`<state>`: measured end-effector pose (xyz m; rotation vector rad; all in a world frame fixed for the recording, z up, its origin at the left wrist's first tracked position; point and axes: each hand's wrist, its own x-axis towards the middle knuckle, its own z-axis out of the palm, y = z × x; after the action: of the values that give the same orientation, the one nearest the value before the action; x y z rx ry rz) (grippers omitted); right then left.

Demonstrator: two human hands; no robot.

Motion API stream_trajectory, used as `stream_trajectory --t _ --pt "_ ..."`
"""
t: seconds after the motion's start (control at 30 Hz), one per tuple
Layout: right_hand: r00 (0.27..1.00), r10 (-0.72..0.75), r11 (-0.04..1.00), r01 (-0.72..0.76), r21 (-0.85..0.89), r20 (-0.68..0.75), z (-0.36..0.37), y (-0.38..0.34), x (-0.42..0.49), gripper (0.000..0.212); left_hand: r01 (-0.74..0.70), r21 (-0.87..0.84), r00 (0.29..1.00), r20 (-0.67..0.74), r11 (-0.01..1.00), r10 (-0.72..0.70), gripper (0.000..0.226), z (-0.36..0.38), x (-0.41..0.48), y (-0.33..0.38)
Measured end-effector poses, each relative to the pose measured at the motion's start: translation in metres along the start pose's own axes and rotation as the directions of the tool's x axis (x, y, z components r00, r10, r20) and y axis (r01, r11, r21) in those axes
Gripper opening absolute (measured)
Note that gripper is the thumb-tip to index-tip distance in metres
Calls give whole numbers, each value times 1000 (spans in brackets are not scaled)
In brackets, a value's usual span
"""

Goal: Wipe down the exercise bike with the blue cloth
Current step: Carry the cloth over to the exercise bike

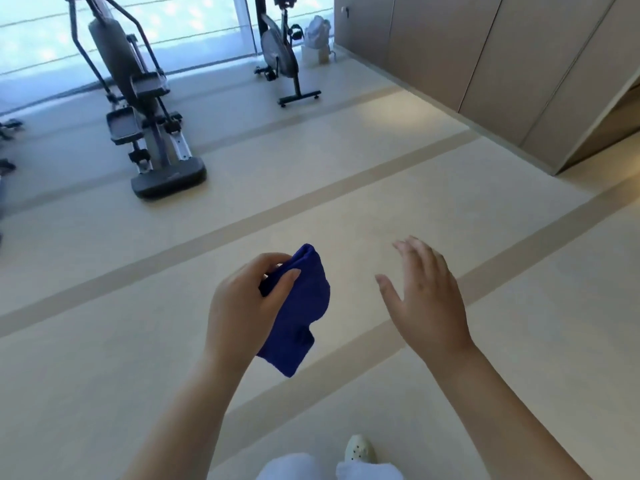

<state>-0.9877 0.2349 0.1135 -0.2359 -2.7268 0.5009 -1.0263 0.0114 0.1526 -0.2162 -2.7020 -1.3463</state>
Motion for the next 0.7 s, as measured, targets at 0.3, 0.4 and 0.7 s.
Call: stream_trajectory --t 0.3,0.4,0.7 --pt "997 -63 998 63 13 42 31 43 125 48 -57 118 997 -43 991 63 16 38 111 9" --pt "995 -82 997 81 9 59 50 49 172 48 -56 86 997 -57 995 61 16 51 159 1" --pt "986 -139 989 143 -37 92 97 34 366 49 -73 -69 990 -124 995 65 18 71 352 -17"
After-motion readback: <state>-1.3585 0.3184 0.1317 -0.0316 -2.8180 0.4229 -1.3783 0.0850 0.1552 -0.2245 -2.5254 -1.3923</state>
